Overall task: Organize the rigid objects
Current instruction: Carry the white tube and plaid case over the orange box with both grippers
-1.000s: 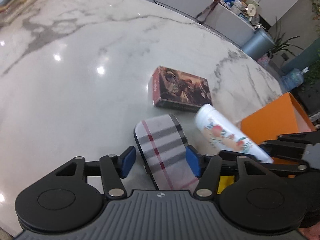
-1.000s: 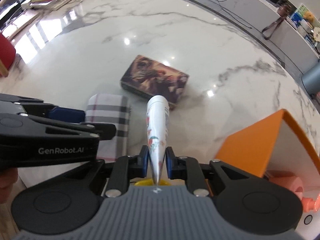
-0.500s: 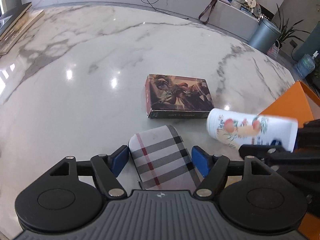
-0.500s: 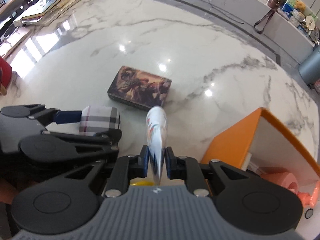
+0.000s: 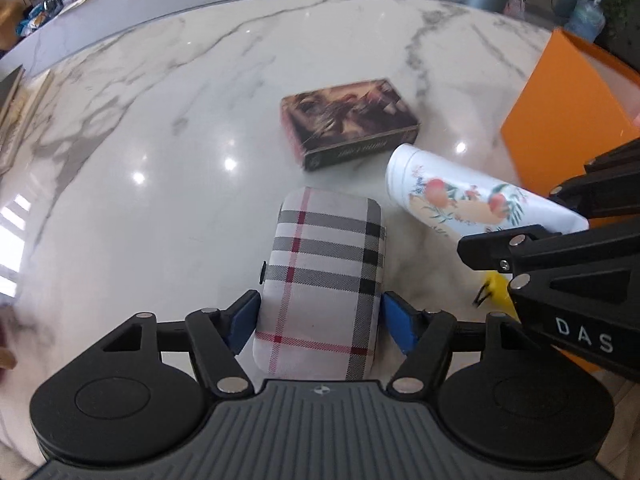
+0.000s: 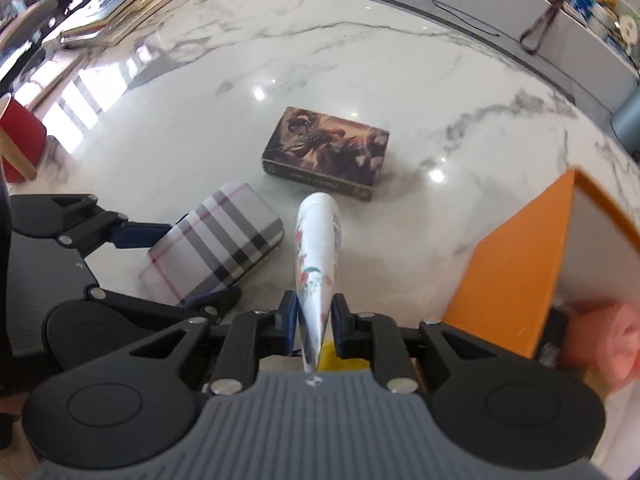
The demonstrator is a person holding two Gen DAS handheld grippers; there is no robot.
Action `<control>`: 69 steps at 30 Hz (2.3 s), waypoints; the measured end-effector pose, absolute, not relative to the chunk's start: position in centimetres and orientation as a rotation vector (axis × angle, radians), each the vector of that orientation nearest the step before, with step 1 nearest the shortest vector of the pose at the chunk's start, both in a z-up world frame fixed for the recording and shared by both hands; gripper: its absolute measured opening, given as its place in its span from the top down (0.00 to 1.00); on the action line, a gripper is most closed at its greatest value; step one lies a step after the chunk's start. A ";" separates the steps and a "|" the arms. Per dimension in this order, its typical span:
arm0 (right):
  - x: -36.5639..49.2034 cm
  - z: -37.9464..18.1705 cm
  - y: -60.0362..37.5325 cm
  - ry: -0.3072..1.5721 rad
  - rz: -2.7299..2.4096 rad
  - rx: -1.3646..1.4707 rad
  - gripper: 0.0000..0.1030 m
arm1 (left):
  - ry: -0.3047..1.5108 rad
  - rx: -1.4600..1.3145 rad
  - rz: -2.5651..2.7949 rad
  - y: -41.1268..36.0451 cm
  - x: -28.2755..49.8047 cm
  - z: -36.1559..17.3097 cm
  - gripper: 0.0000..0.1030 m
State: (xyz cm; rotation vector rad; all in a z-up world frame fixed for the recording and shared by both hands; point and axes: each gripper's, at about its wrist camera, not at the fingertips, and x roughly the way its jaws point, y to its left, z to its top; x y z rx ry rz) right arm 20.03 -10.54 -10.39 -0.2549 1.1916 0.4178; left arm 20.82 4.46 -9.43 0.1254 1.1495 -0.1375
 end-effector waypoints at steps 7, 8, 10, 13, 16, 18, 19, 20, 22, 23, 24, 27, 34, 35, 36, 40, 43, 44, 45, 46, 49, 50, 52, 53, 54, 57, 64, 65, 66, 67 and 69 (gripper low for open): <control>19.6 -11.1 -10.4 1.201 0.369 -0.127 0.82 | 1.133 0.117 -0.122 4.7 20.7 -9.6 0.11; 19.6 -11.2 -10.5 1.203 0.365 -0.116 0.81 | 1.128 0.117 -0.124 4.6 20.7 -9.6 0.11; 19.8 -11.4 -10.7 1.211 0.354 -0.109 0.81 | 1.120 0.118 -0.127 4.5 20.6 -9.6 0.10; 20.1 -11.8 -10.6 1.223 0.350 -0.113 0.81 | 1.111 0.113 -0.131 4.6 20.5 -9.6 0.09; 20.4 -12.2 -10.4 1.235 0.357 -0.118 0.72 | 1.104 0.114 -0.138 4.4 20.5 -9.7 0.07; 20.8 -12.4 -10.2 1.247 0.358 -0.122 0.72 | 1.095 0.110 -0.137 4.4 20.6 -9.7 0.06; 21.0 -12.4 -10.2 1.251 0.354 -0.122 0.72 | 1.092 0.109 -0.136 4.4 20.6 -9.7 0.06; 21.1 -12.4 -10.1 1.252 0.355 -0.127 0.72 | 1.089 0.109 -0.135 4.4 20.7 -9.7 0.07; 21.4 -12.4 -9.9 1.251 0.355 -0.139 0.68 | 1.086 0.108 -0.133 4.4 20.7 -9.8 0.07; 21.5 -12.5 -9.8 1.252 0.355 -0.141 0.68 | 1.082 0.108 -0.133 4.4 20.8 -9.8 0.07; 21.6 -12.6 -9.8 1.257 0.353 -0.135 0.66 | 1.077 0.107 -0.132 4.5 20.8 -9.8 0.07; 21.9 -12.4 -9.8 1.249 0.347 -0.123 0.57 | 1.060 0.107 -0.132 4.4 21.0 -9.9 0.08; 22.4 -11.9 -9.8 1.207 0.329 -0.037 0.68 | 1.041 0.100 -0.140 4.5 21.1 -9.7 0.22; 22.3 -11.9 -9.7 1.196 0.321 -0.039 0.69 | 1.040 0.102 -0.140 4.5 21.1 -9.7 0.23; 22.1 -11.8 -9.6 1.183 0.315 -0.041 0.73 | 1.039 0.104 -0.138 4.5 21.1 -9.7 0.23; 21.6 -11.1 -9.7 1.137 0.300 -0.026 0.78 | 1.038 0.105 -0.137 4.5 21.2 -9.7 0.23; 20.9 -10.3 -10.0 1.093 0.285 -0.036 0.79 | 1.041 0.099 -0.129 4.6 21.1 -9.7 0.24; 20.5 -10.0 -10.3 1.079 0.279 -0.037 0.79 | 1.044 0.093 -0.127 4.7 21.1 -9.6 0.24; 20.2 -9.8 -10.5 1.069 0.273 -0.031 0.80 | 1.048 0.086 -0.126 4.8 21.1 -9.6 0.24; 19.9 -9.5 -10.7 1.059 0.265 -0.023 0.81 | 1.050 0.072 -0.124 5.0 21.1 -9.4 0.24; 18.9 -8.6 -11.5 1.020 0.240 -0.021 0.81 | 1.038 0.035 -0.127 5.4 20.8 -8.7 0.24; 18.5 -8.4 -11.8 1.005 0.230 -0.019 0.81 | 1.033 0.022 -0.130 5.5 20.7 -8.3 0.24; 18.0 -7.9 -12.6 0.982 0.220 -0.001 0.81 | 1.025 -0.009 -0.138 5.7 20.3 -7.6 0.24; 17.8 -7.7 -12.8 0.979 0.221 0.014 0.81 | 1.020 -0.025 -0.143 5.8 20.1 -7.3 0.24; 17.6 -7.5 -13.1 0.979 0.220 0.030 0.81 | 1.013 -0.043 -0.150 5.9 19.8 -6.9 0.24; 16.9 -6.7 -13.9 0.955 0.219 0.076 0.82 | 0.996 -0.091 -0.154 6.2 18.7 -5.7 0.24; 14.6 -4.0 -15.1 0.872 0.244 0.147 0.82 | 0.946 -0.160 -0.142 6.7 16.9 -2.6 0.24; 14.3 -3.5 -15.4 0.859 0.245 0.158 0.82 | 0.932 -0.162 -0.143 6.6 16.7 -2.0 0.24; 14.0 -3.0 -15.7 0.847 0.243 0.168 0.82 | 0.919 -0.167 -0.144 6.5 16.5 -1.4 0.24; 13.7 -2.5 -16.1 0.831 0.240 0.179 0.82 | 0.903 -0.177 -0.150 6.4 16.3 -0.6 0.24; 13.0 -1.4 -17.2 0.798 0.234 0.203 0.82 | 0.878 -0.189 -0.165 5.9 16.0 0.5 0.24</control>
